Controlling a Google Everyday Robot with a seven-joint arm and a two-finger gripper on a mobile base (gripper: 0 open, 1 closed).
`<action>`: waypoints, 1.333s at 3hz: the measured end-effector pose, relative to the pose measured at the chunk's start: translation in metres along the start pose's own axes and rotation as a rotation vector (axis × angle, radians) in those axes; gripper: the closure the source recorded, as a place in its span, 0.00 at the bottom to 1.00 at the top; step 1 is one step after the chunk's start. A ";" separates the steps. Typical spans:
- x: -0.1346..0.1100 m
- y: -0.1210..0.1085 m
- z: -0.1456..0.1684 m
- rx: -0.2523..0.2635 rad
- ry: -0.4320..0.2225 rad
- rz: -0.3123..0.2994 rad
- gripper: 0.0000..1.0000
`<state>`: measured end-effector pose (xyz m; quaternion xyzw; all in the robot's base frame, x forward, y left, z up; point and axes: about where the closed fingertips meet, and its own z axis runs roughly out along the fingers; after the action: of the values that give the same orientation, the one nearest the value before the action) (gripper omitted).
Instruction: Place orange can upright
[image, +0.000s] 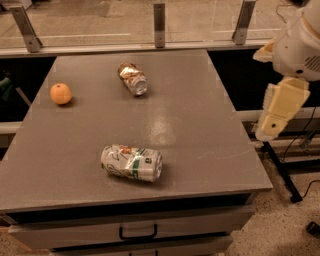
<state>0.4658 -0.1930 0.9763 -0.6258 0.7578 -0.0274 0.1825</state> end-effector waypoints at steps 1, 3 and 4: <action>-0.066 -0.038 0.030 0.009 -0.095 -0.051 0.00; -0.213 -0.103 0.104 -0.030 -0.219 -0.007 0.00; -0.261 -0.131 0.143 -0.062 -0.234 0.101 0.00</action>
Offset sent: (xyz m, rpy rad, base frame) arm 0.1795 0.2313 -0.0104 0.2339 -0.0387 0.1329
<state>0.6725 0.0554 0.9421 -0.5910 0.7624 0.0783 0.2516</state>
